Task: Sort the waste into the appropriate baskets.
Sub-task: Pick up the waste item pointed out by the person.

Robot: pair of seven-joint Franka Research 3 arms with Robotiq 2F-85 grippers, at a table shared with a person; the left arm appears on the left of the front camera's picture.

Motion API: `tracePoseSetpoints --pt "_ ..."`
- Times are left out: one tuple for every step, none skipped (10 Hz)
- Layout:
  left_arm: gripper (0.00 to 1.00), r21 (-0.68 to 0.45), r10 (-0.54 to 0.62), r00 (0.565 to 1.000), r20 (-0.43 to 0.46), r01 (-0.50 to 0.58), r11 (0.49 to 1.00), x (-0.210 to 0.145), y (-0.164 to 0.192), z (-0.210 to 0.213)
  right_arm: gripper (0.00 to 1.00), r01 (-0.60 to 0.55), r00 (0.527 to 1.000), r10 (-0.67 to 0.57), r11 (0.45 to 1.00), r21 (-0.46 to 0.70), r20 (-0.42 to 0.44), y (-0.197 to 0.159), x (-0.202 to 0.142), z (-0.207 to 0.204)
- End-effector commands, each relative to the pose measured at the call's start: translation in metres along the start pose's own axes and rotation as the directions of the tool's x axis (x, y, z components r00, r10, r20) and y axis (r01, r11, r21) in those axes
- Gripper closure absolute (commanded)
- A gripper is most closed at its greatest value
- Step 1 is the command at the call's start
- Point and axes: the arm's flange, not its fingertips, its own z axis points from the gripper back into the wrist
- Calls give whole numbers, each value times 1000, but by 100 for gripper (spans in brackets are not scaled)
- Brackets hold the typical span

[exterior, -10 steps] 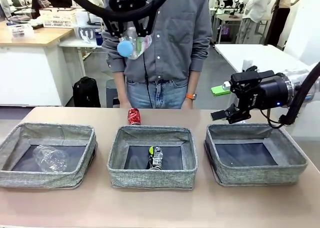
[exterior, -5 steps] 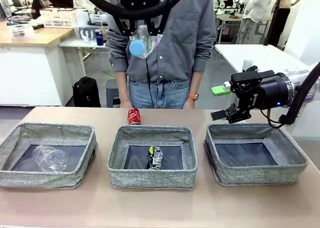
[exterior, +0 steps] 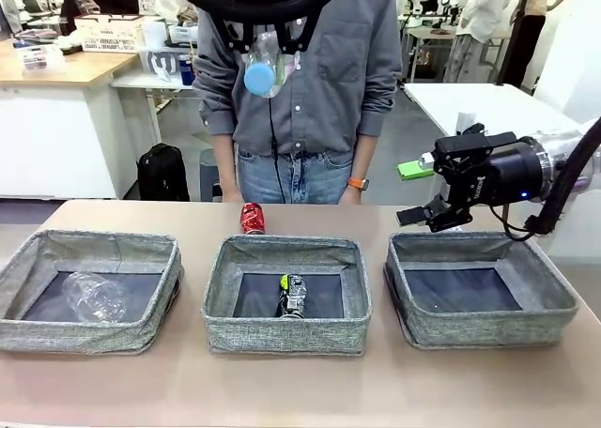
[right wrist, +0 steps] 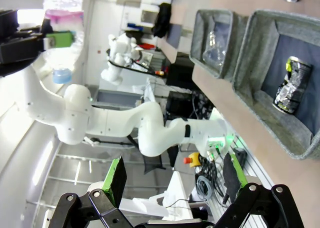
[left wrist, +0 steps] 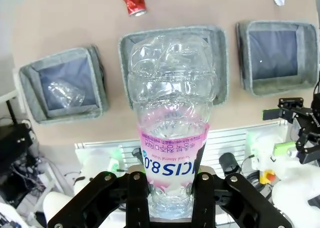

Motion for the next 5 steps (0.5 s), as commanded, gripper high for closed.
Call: tracePoseSetpoints --pt "79 32 20 1000 6 -20 999 8 -9 22 0 -10 1000 10 1000 -4 -9 1 -1 1" --pt "79 24 -12 1000 2 12 1000 11 -7 23 0 -10 1000 10 1000 -4 -9 1 -1 1" --pt "79 7 0 1000 9 0 1000 -2 0 7 0 -10 1000 10 1000 -4 -9 1 -1 1" --pt "79 7 0 1000 9 0 1000 -2 0 7 0 -10 1000 10 1000 -4 -9 1 -1 1" --pt "79 7 0 1000 9 0 1000 -2 0 7 0 -10 1000 10 1000 -4 -9 1 -1 1"
